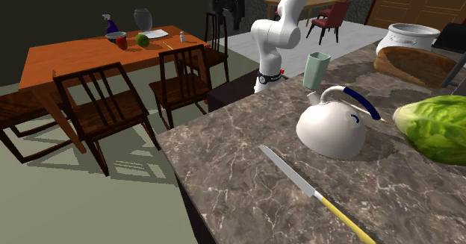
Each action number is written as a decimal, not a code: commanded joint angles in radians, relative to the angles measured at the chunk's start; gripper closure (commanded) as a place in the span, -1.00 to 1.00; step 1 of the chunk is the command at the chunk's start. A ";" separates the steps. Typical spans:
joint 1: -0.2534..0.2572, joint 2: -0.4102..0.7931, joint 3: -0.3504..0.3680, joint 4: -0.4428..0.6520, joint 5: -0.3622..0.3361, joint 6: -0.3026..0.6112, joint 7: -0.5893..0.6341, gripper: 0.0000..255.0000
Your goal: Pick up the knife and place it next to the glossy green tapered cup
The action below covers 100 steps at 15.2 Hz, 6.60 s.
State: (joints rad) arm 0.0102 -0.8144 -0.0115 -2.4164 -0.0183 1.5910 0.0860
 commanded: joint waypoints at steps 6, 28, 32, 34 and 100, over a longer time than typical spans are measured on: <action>0.062 0.187 0.014 0.069 0.008 0.106 -0.088 -1.00; 0.275 0.918 0.170 0.564 -0.015 0.288 -0.421 -1.00; 0.315 1.035 0.205 0.672 -0.042 0.285 -0.468 -1.00; 0.338 1.092 0.223 0.727 -0.058 0.280 -0.490 -1.00; 0.550 1.425 0.330 1.309 -0.172 -0.016 -0.674 1.00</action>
State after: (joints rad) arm 0.5562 0.6068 0.3185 -1.1272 -0.1896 1.5922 -0.5883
